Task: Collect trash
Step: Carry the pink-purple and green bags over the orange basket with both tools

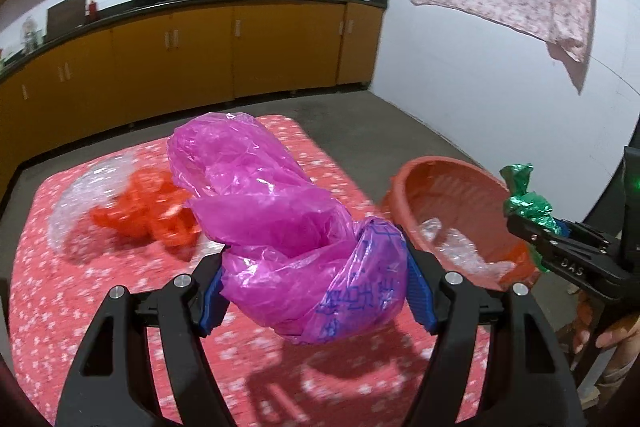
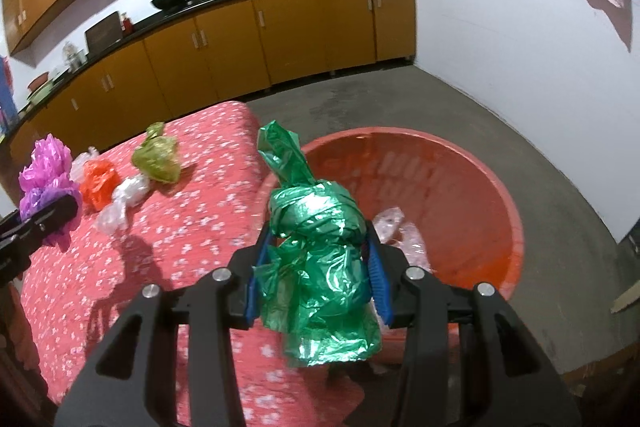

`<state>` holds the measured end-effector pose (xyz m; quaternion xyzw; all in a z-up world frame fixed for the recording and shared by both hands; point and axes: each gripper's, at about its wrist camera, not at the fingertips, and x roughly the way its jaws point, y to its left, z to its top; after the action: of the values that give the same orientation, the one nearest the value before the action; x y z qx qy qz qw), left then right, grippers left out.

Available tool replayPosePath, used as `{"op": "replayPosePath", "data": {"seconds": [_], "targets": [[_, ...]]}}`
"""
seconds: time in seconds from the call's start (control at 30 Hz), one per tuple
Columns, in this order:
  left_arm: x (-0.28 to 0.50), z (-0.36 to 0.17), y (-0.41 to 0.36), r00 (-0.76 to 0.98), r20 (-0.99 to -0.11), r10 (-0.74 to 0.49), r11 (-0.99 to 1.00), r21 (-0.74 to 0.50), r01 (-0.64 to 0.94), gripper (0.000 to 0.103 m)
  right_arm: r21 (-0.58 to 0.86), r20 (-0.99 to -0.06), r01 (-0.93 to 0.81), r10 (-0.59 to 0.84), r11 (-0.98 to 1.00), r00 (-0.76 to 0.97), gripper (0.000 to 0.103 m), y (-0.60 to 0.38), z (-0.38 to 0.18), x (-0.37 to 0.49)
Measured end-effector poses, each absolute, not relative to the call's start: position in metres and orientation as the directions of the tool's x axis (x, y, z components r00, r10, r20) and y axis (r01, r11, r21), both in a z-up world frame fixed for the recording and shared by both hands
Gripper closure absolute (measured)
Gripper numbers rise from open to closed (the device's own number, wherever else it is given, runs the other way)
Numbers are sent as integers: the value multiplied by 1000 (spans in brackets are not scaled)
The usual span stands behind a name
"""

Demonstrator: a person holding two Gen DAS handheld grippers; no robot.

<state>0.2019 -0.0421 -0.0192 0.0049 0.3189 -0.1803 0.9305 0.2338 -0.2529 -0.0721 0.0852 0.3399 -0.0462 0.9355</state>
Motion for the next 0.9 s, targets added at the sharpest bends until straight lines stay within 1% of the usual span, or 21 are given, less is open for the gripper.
{"op": "replayPosePath", "data": {"seconds": [0.4,0.6,0.9], "targets": [[214,-22,-96,690,-592,-417,893,-124,433,32,142,-633,210,-74,967,771,60,-287,-74,232],[224,-26,-123,662,-600,-448,870,-125,476,32,177,-622,244,-84,954,779,60,-303,-76,235],[235,-36,-154,618,-616,-489,839,-138,525,32,188,-610,280,-112,941,785,60,-323,-79,239]]}}
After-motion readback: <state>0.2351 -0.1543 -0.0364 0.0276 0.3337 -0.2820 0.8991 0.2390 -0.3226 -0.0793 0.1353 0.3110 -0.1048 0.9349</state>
